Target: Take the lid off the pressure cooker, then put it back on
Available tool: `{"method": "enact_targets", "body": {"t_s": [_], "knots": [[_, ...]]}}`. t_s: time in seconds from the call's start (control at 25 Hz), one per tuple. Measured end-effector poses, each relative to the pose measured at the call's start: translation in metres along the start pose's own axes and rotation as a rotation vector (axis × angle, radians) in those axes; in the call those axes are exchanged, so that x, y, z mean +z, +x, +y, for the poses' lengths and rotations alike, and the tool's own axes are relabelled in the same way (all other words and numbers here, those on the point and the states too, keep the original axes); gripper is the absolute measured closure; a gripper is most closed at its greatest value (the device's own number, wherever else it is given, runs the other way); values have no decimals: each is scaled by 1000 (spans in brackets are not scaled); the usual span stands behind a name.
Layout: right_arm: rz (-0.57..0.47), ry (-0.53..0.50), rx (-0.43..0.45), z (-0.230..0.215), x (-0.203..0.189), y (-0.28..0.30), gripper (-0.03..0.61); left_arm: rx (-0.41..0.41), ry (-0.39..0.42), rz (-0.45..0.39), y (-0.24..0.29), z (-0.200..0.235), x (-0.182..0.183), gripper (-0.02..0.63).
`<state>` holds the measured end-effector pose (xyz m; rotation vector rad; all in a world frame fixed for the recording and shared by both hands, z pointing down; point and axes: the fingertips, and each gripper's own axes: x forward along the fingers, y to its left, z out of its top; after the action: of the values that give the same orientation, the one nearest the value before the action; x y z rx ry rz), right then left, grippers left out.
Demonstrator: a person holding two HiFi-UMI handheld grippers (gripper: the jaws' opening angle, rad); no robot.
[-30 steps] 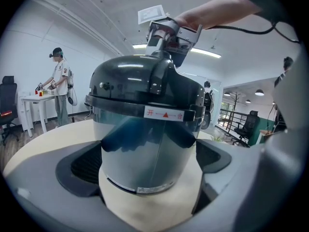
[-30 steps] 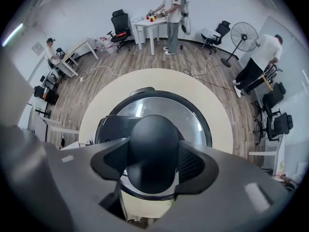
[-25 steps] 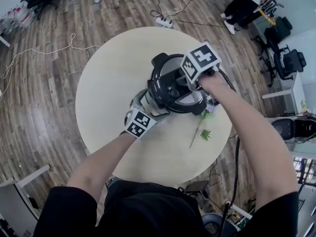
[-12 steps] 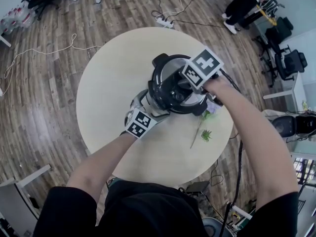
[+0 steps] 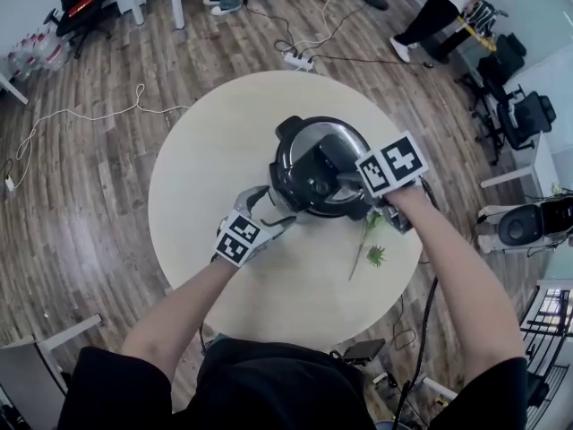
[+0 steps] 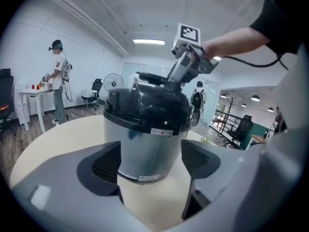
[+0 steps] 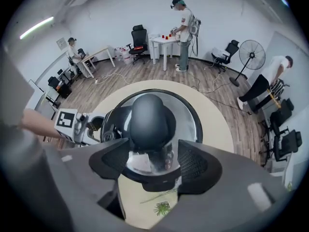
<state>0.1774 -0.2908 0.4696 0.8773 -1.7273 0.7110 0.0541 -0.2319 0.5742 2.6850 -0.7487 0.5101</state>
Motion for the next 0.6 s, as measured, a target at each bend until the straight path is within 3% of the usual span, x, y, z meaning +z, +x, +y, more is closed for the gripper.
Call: {"method": "enact_targets", "body": {"t_s": [0.16,0.32,0.6], "knots": [[-206,71,-34,1,-37,-36,275,108,6,-150,-51,10,29,341],[-508,127,-152,21,-63,-77,421,203,43,-277,-106,11,75,451],[-934,154,-293,81,-88,-129,537,301,162,-456,-174,-24,149,611]]}}
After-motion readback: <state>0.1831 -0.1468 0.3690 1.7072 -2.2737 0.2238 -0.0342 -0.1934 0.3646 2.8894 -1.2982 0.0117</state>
